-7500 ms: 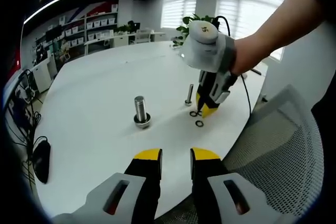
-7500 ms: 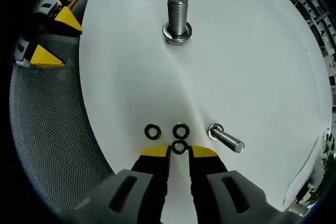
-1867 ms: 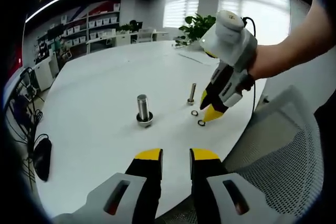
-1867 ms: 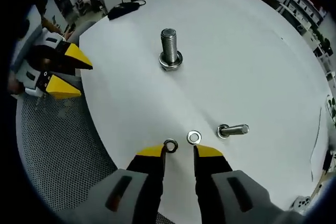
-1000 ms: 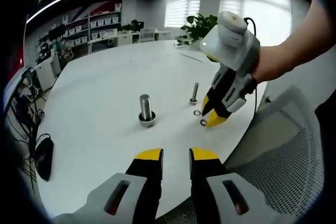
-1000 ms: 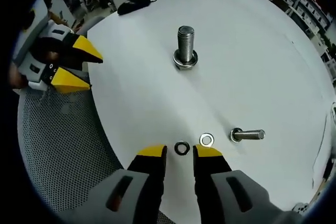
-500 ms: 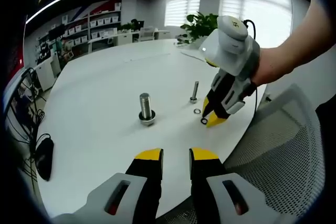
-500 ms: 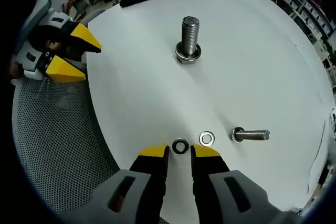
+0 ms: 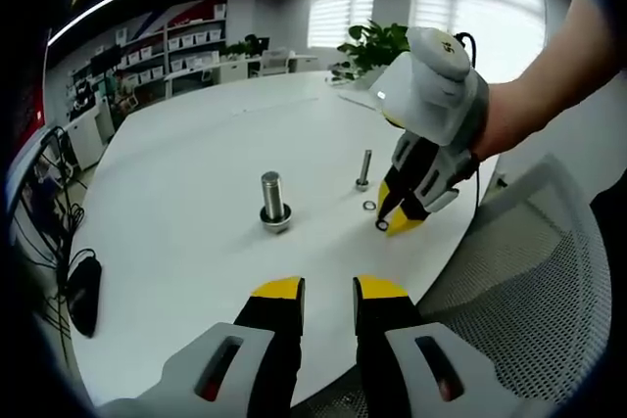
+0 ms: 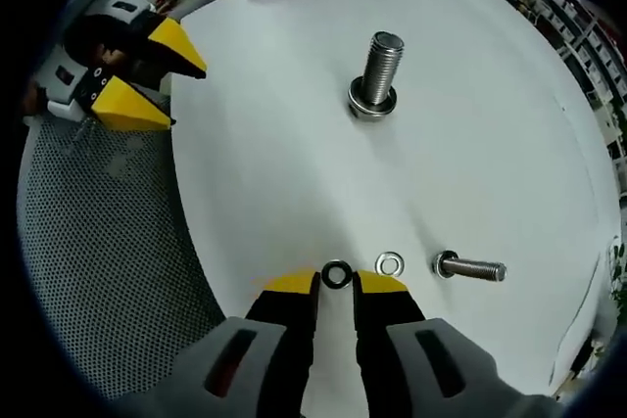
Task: Place the washer onto the threaded stud by aligning its center hole with the stud, sliding it down to the base, and recovering from edge contact or off-axis alignment until the washer reaches the visible bottom stop.
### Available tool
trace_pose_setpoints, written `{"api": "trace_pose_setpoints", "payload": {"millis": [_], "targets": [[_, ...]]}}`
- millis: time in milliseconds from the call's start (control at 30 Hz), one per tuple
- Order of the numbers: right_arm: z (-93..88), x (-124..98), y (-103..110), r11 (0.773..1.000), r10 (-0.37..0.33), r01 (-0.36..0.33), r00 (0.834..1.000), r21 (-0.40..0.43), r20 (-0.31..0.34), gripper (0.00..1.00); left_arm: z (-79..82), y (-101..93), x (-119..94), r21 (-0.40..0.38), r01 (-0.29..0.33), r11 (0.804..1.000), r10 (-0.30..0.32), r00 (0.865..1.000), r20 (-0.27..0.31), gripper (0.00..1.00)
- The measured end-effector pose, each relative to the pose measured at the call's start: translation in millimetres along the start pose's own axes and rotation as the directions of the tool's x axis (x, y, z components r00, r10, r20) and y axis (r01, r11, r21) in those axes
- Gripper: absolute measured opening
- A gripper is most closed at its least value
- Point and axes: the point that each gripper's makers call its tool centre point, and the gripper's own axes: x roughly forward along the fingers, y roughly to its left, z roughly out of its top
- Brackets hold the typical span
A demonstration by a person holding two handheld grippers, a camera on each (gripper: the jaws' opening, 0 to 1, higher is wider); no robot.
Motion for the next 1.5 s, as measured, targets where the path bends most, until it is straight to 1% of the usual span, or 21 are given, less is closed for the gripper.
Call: {"api": "trace_pose_setpoints", "payload": {"millis": [133, 333, 400, 500, 633, 733, 833, 900, 1000, 1167, 1200, 1233, 1367, 1500], "targets": [[1.3, 0.9, -1.7, 1.0, 0.011, -0.01, 0.999, 0.012, -0.05, 0.16, -0.3, -0.1, -0.3, 0.001, 0.0, 1.0, 0.0, 1.0, -0.001, 0.17], [1.9, 1.5, -1.4, 1.0, 0.018, -0.018, 0.989, 0.0, -0.145, 0.16, -0.6, 0.0, -0.4, 0.0, -0.001, 1.0, 0.001, 1.0, -0.002, 0.17], [1.7, 2.7, -2.1, 1.0, 0.013, -0.012, 0.986, 0.006, -0.166, 0.16, -1.6, -0.4, 0.2, -0.001, 0.001, 1.0, -0.001, 1.0, -0.006, 0.17], [0.6, 2.2, -1.7, 1.0, 0.009, -0.009, 0.983, -0.003, -0.182, 0.16, -1.6, -1.5, 0.1, 0.001, 0.006, 1.0, -0.006, 1.0, -0.009, 0.17], [-0.8, 0.5, -0.8, 1.0, -0.007, 0.007, 0.987, 0.0, -0.16, 0.16, -2.3, -2.8, 0.9, 0.002, 0.013, 1.0, -0.013, 1.0, -0.011, 0.17], [-0.9, -0.3, -0.8, 1.0, -0.023, 0.024, 0.993, 0.011, -0.113, 0.16, -2.2, -4.3, 1.1, 0.001, 0.022, 1.0, -0.022, 1.0, -0.011, 0.17], [-1.6, -1.5, -0.7, 0.999, -0.031, 0.032, 0.998, 0.028, -0.051, 0.16, -2.6, -4.9, 1.6, 0.002, 0.027, 1.0, -0.027, 1.0, -0.011, 0.17], [-2.2, -1.4, -1.3, 0.998, -0.035, 0.037, 0.999, 0.051, -0.03, 0.16, -2.1, -5.9, 1.1, -0.001, 0.031, 1.0, -0.031, 0.999, -0.011, 0.17], [-1.2, -1.5, -0.9, 0.997, -0.041, 0.042, 0.999, 0.062, -0.017, 0.16, -2.4, -6.6, 1.6, 0.0, 0.036, 0.999, -0.036, 0.999, -0.012, 0.17], [0.2, -1.1, -1.2, 0.997, -0.042, 0.043, 0.999, 0.059, -0.02, 0.15, -2.6, -7.5, 1.2, 0.004, 0.041, 0.999, -0.041, 0.999, -0.015, 0.17], [0.3, -1.5, -1.2, 0.997, -0.04, 0.042, 0.999, 0.065, -0.02, 0.15, -2.8, -7.3, 1.4, 0.002, 0.041, 0.999, -0.04, 0.999, -0.016, 0.17], [0.3, -1.3, 2.1, 0.997, -0.024, 0.025, 1.0, 0.07, -0.021, 0.15, -2.3, -7.3, 1.1, -0.002, 0.041, 0.999, -0.041, 0.999, -0.013, 0.17], [1.2, -0.4, -0.7, 0.996, -0.056, 0.057, 0.998, 0.062, -0.011, 0.15, -2.3, -8.3, 1.2, 0.003, 0.047, 0.999, -0.047, 0.999, -0.014, 0.17], [0.2, -1.4, -2.3, 0.995, -0.046, 0.045, 0.999, 0.088, 0.009, 0.15, -2.5, -7.7, 1.3, 0.002, 0.046, 0.999, -0.046, 0.999, -0.013, 0.17]]}}
